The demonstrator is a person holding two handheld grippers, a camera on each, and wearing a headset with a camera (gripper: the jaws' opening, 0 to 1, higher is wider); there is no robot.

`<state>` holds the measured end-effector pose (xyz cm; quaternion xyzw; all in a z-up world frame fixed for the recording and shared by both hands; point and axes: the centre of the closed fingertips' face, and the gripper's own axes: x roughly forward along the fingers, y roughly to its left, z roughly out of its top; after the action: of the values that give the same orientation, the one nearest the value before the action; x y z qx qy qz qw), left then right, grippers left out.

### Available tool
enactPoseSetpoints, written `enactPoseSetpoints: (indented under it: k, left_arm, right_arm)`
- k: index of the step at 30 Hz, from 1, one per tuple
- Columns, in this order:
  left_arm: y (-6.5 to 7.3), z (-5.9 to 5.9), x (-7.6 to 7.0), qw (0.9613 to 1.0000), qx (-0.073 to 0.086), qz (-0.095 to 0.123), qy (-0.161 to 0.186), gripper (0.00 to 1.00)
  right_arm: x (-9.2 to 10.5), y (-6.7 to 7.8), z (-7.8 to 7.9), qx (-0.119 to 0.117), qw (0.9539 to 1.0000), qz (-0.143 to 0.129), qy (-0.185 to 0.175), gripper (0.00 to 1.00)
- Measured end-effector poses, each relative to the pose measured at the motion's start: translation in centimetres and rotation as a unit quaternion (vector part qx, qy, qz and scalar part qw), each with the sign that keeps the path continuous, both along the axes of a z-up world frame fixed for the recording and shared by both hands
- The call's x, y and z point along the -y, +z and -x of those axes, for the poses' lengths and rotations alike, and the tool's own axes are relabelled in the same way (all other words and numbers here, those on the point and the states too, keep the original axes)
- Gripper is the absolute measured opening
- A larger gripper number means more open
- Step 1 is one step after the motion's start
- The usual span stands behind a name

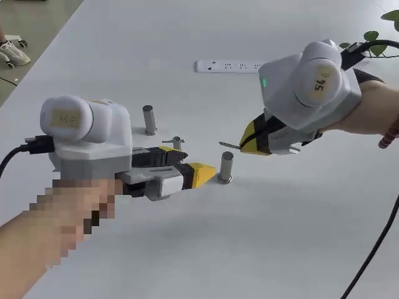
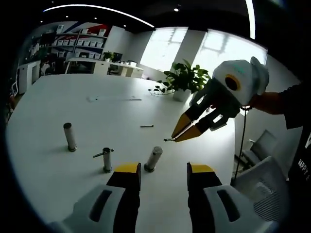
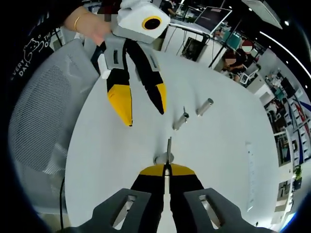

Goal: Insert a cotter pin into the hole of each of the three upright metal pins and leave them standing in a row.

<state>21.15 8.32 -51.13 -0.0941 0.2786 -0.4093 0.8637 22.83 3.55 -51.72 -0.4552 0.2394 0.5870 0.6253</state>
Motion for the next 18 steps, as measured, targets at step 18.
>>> enactPoseSetpoints:
  k: [18]
  left_arm:
    - [1.3, 0.3, 1.5, 0.9936, -0.068, 0.09, 0.007, 0.14]
  right_arm:
    - [-2.1, 0.4, 2.0, -0.003, 0.9991, -0.015, 0.04, 0.0]
